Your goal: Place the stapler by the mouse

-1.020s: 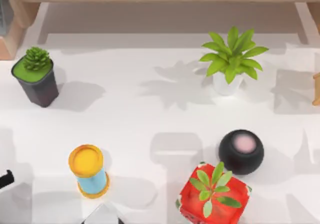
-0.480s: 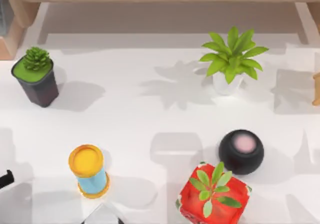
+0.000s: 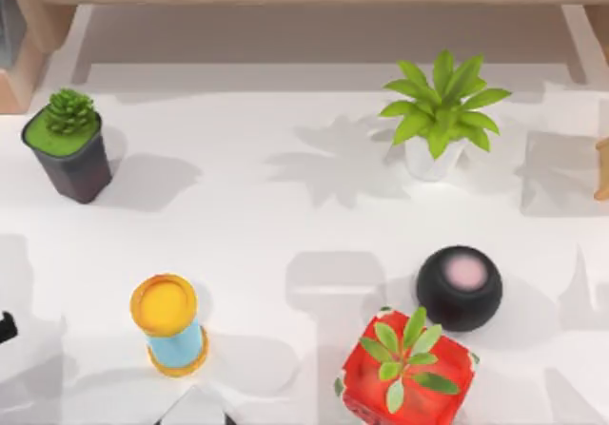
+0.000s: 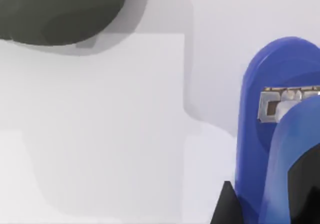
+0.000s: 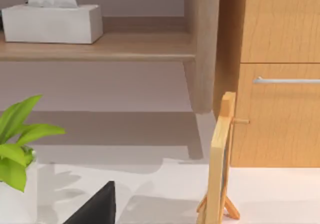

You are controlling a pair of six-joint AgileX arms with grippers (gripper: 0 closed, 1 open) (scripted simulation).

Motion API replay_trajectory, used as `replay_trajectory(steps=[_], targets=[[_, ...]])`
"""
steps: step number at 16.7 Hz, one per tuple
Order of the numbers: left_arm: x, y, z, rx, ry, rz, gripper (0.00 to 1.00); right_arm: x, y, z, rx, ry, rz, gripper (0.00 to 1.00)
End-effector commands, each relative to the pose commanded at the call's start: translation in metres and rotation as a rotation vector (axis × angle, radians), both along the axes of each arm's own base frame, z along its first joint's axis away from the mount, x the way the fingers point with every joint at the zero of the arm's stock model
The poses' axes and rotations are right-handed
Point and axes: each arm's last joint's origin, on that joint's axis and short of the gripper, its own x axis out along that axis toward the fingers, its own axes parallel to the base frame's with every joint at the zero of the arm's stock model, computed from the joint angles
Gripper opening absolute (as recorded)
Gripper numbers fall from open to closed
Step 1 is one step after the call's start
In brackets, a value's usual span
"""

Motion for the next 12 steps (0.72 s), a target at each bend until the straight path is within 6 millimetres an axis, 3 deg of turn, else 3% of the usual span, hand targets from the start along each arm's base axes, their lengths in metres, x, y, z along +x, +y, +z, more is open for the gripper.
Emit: replay_trajectory(steps=[7, 12], targets=[[0.008, 0.004, 0.006, -0.002, 0.001, -0.024, 0.0, 0.0, 0.0, 0.0, 0.0, 0.0, 0.0, 1.0], [0.064, 0.03, 0.021, -0.021, 0.019, -0.182, 0.0, 0.0, 0.0, 0.0, 0.0, 0.0, 0.0, 1.0]])
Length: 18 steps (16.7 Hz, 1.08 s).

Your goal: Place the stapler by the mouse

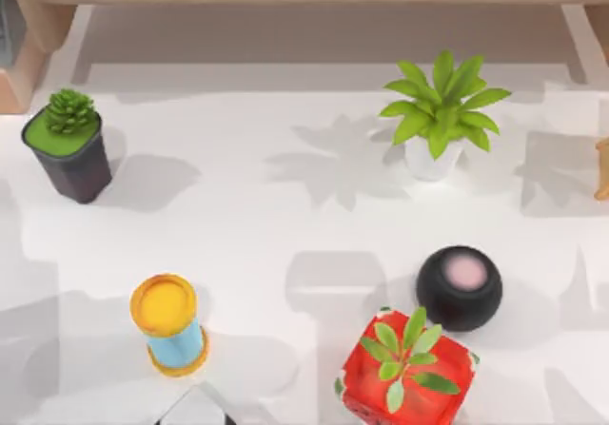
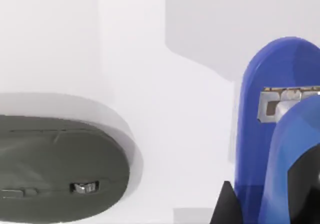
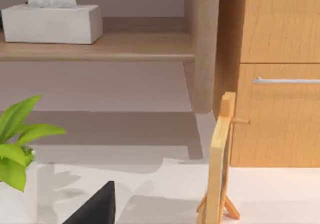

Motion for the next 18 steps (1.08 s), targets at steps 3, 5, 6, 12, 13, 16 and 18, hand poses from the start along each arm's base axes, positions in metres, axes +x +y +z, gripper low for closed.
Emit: replay_trajectory(steps=[3, 5, 6, 12, 13, 16, 18], targets=[[0.039, 0.025, 0.003, -0.015, 0.003, -0.123, 0.0, 0.0, 0.0, 0.0, 0.0, 0.0, 0.0, 1.0], [0.064, 0.042, 0.005, -0.018, -0.012, -0.208, 0.0, 0.0, 0.0, 0.0, 0.0, 0.0, 0.0, 1.0], [0.076, 0.051, 0.005, -0.017, -0.022, -0.25, 0.0, 0.0, 0.0, 0.0, 0.0, 0.0, 0.0, 1.0], [0.102, 0.075, 0.001, -0.018, -0.04, -0.357, 0.0, 0.0, 0.0, 0.0, 0.0, 0.0, 0.0, 1.0], [0.102, 0.075, 0.001, -0.018, -0.04, -0.357, 0.0, 0.0, 0.0, 0.0, 0.0, 0.0, 0.0, 1.0], [0.102, 0.073, 0.002, -0.014, -0.042, -0.363, 0.0, 0.0, 0.0, 0.0, 0.0, 0.0, 0.0, 1.0], [0.104, 0.07, 0.001, -0.018, -0.051, -0.377, 0.0, 0.0, 0.0, 0.0, 0.0, 0.0, 0.0, 1.0]])
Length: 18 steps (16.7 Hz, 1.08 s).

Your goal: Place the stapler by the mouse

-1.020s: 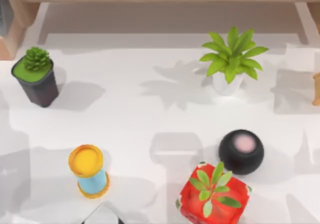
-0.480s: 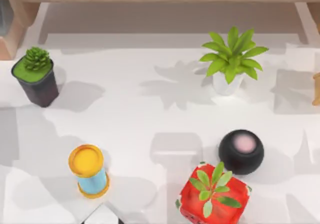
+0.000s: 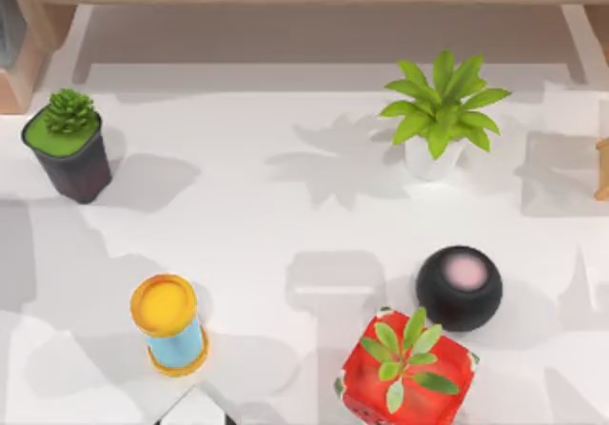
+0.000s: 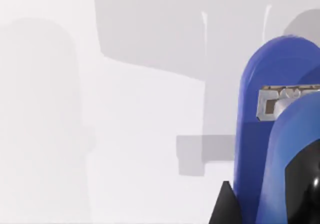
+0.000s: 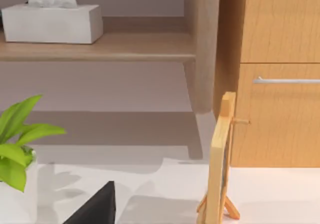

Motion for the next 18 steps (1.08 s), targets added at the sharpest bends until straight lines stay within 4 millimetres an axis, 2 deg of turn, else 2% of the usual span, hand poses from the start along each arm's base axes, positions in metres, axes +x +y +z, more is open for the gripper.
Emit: replay_trajectory(steps=[9, 13, 18], targets=[[0.015, -0.022, 0.007, -0.007, -0.131, -0.125, 0.0, 0.0, 0.0, 0.0, 0.0, 0.0, 0.0, 1.0], [0.017, -0.019, 0.008, 0.01, -0.154, -0.117, 0.0, 0.0, 0.0, 0.0, 0.0, 0.0, 0.0, 1.0], [0.011, -0.007, 0.003, 0.026, -0.122, -0.051, 0.0, 0.0, 0.0, 0.0, 0.0, 0.0, 0.0, 1.0]])
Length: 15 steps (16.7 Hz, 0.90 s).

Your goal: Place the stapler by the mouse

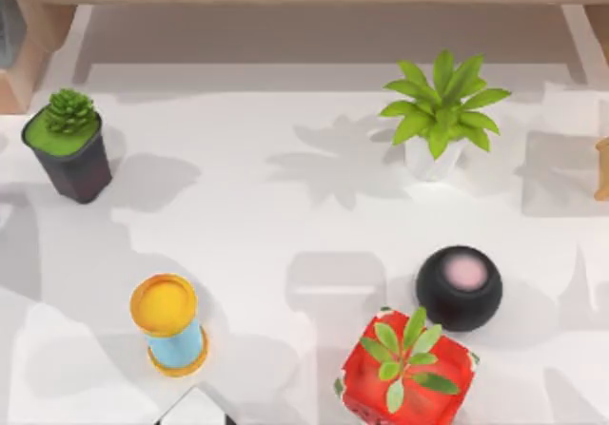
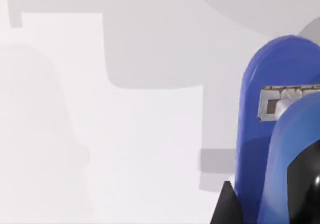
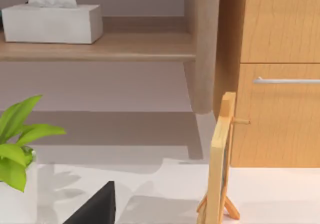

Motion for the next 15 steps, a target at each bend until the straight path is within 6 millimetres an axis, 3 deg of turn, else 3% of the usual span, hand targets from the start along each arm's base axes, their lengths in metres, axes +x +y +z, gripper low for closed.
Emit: replay_trajectory(steps=[6, 11, 15], targets=[[-0.012, 0.01, -0.03, -0.023, 0.124, 0.07, 0.0, 0.0, 0.0, 0.0, 0.0, 0.0, 0.0, 1.0], [-0.013, 0.01, -0.033, -0.026, 0.133, 0.071, 0.0, 0.0, 0.0, 0.0, 0.0, 0.0, 0.0, 1.0], [-0.013, 0.01, -0.033, -0.026, 0.133, 0.071, 0.3, 0.0, 0.0, 0.0, 0.0, 0.0, 0.0, 1.0]])
